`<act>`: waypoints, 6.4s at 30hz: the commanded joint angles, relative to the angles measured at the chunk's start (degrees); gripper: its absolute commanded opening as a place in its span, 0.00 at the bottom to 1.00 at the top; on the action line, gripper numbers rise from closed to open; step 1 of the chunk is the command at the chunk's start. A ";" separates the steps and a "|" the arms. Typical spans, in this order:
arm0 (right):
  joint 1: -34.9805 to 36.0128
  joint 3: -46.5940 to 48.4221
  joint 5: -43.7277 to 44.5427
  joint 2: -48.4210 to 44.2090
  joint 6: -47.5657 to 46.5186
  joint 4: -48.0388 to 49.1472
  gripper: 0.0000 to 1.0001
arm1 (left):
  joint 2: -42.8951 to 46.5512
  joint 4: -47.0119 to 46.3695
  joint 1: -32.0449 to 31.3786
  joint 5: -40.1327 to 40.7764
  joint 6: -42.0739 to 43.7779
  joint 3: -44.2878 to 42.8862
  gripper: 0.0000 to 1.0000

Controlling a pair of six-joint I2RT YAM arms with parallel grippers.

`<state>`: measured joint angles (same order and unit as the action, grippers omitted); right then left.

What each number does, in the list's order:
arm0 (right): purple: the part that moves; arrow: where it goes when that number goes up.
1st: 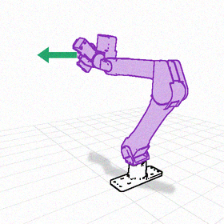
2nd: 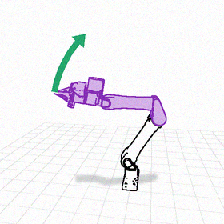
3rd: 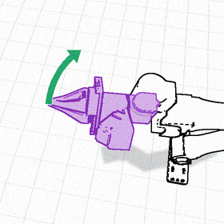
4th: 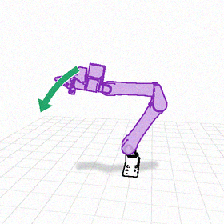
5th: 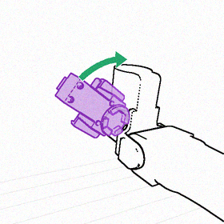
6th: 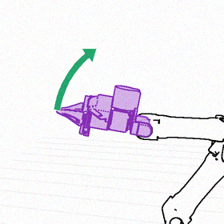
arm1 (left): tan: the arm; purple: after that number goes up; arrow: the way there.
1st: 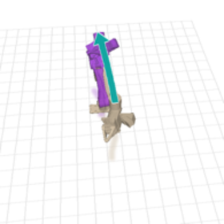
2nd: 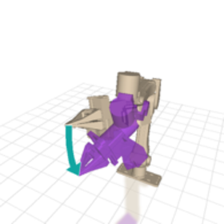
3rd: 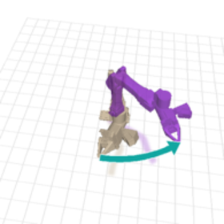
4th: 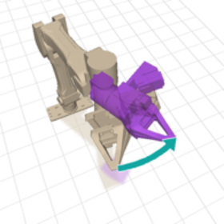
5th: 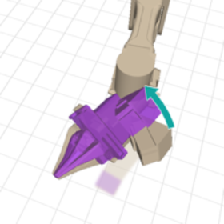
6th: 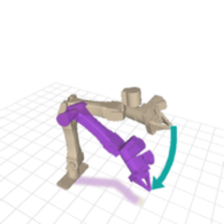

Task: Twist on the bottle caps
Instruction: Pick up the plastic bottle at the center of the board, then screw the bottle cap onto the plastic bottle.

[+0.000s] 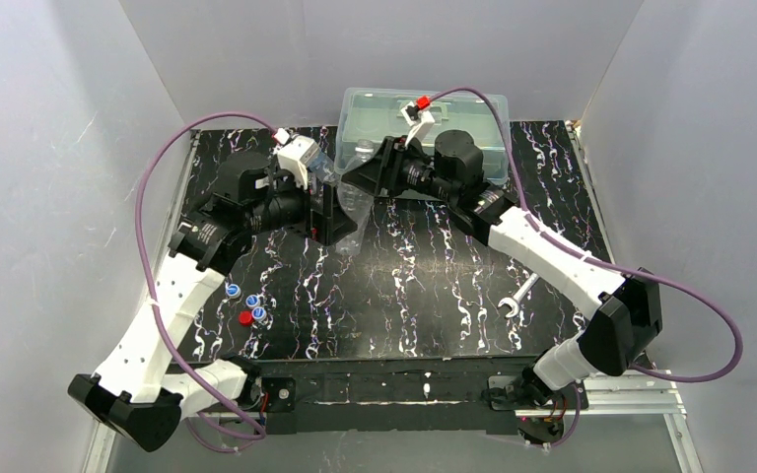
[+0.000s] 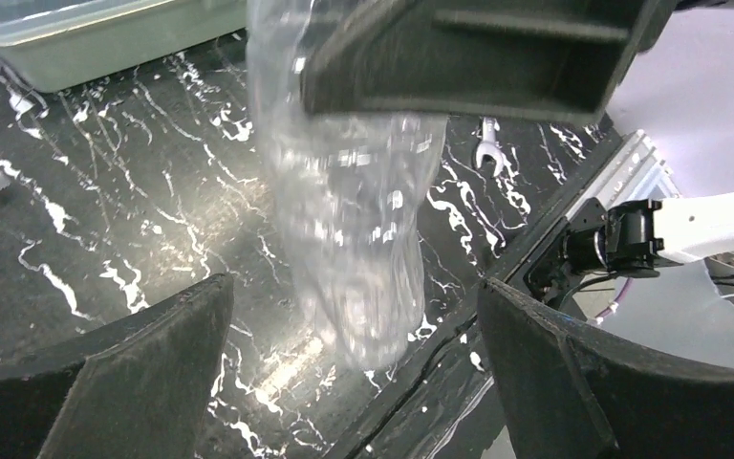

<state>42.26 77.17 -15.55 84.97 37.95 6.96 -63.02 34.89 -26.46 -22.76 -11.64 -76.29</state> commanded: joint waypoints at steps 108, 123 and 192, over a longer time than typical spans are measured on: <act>38.25 31.84 35.58 56.81 -36.41 -6.87 0.65 | -5.77 24.14 0.35 35.88 -1.54 -33.42 0.18; 36.31 32.67 35.77 56.88 -35.50 -8.40 0.45 | -6.58 24.04 0.35 35.34 -1.35 -32.98 0.18; -11.44 2.58 -26.08 -5.86 3.25 -12.38 0.35 | 3.07 -26.91 -3.70 -14.54 26.31 22.59 0.00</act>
<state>30.02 77.89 -42.13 78.91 43.94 -4.36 -60.97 9.50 -29.87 -35.42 13.93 -53.84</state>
